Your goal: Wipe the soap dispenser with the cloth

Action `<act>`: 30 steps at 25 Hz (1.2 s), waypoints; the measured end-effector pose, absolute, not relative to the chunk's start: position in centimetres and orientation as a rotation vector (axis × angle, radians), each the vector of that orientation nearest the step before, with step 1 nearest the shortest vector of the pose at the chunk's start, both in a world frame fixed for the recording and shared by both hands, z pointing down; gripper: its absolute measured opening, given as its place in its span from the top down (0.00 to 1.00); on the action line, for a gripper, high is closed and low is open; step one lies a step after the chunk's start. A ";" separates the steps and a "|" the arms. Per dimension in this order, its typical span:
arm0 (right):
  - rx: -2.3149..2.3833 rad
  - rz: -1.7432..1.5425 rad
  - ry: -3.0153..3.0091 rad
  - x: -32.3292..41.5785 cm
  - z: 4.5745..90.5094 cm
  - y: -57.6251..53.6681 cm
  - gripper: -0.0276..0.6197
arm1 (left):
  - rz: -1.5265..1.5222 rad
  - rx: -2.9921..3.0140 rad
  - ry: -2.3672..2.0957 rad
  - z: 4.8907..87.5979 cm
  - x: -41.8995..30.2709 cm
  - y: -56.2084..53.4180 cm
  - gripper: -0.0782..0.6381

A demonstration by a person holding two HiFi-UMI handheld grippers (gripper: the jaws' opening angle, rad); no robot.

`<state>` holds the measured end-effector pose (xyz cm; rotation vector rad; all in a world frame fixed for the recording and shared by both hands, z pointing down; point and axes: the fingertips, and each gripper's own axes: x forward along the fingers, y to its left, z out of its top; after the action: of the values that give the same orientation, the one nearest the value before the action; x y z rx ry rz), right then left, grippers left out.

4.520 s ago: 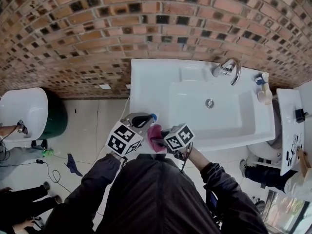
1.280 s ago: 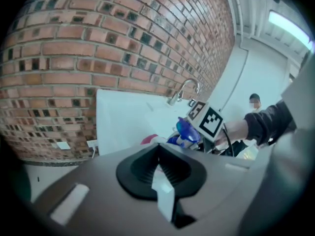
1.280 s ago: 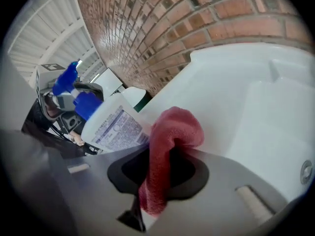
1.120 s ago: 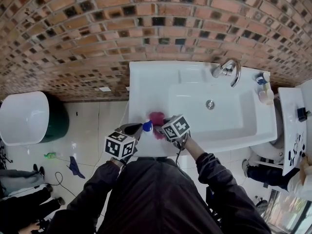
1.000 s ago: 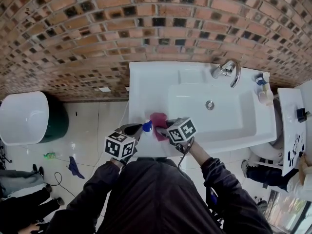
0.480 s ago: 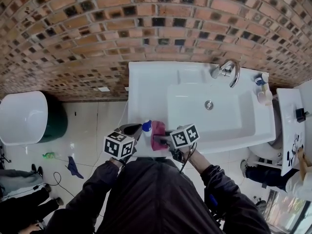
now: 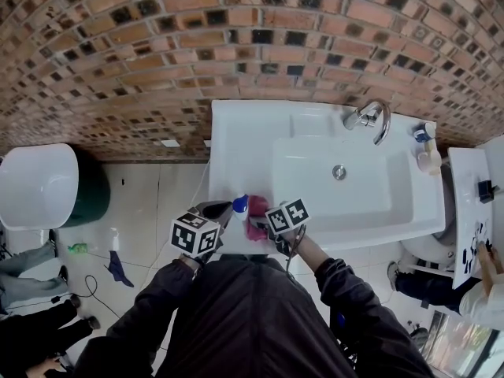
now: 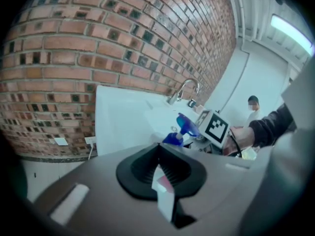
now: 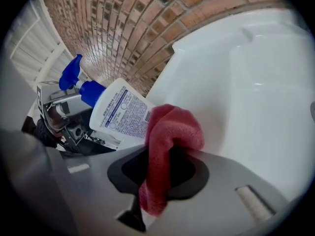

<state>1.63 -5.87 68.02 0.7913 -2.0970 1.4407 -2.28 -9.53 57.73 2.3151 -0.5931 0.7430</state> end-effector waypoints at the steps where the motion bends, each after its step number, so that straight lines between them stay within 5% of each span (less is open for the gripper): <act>1: 0.799 1.427 -2.105 1.8 67.7 -5.9 0.83 | 0.737 2.312 -0.598 57.7 -2.4 -9.6 0.91; 7: 0.883 1.309 -2.337 3.9 59.5 -6.7 0.83 | 0.673 2.320 -0.640 56.4 -3.2 -9.8 0.91; 14: 0.965 0.784 -2.614 6.1 47.4 -5.2 0.83 | 0.539 2.495 -0.692 50.4 -4.5 -9.2 0.91; 30: 1.071 0.738 -2.612 6.4 47.2 -4.8 0.83 | 0.550 2.586 -0.659 49.0 -3.1 -8.2 0.91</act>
<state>6.45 -4.81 47.22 1.0706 -2.6119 0.7379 -3.08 -8.24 48.95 2.5864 -0.6594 0.5504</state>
